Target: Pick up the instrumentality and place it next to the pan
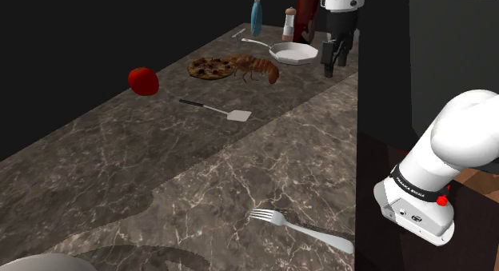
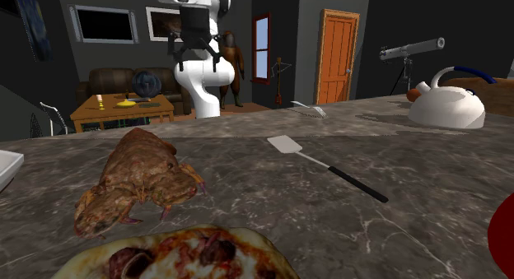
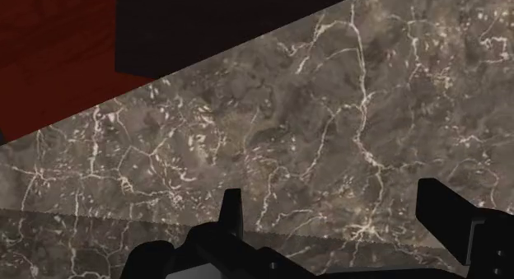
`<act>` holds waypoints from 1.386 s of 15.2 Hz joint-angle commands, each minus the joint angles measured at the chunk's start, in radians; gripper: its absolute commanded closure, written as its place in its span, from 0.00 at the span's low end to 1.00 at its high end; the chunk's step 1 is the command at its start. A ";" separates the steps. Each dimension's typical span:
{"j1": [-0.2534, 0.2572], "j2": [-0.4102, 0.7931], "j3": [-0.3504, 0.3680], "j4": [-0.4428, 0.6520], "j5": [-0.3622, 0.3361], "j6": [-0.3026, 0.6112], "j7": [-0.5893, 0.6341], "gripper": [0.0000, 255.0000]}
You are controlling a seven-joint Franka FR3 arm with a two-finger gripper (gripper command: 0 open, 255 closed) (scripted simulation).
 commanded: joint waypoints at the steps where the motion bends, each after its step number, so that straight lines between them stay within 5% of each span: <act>1: 0.012 0.060 0.017 0.013 0.010 0.062 0.006 0.00; 11: 0.061 0.373 0.103 0.177 0.020 0.281 0.042 0.00; 21: 0.115 0.699 0.172 0.444 -0.048 0.402 0.097 0.00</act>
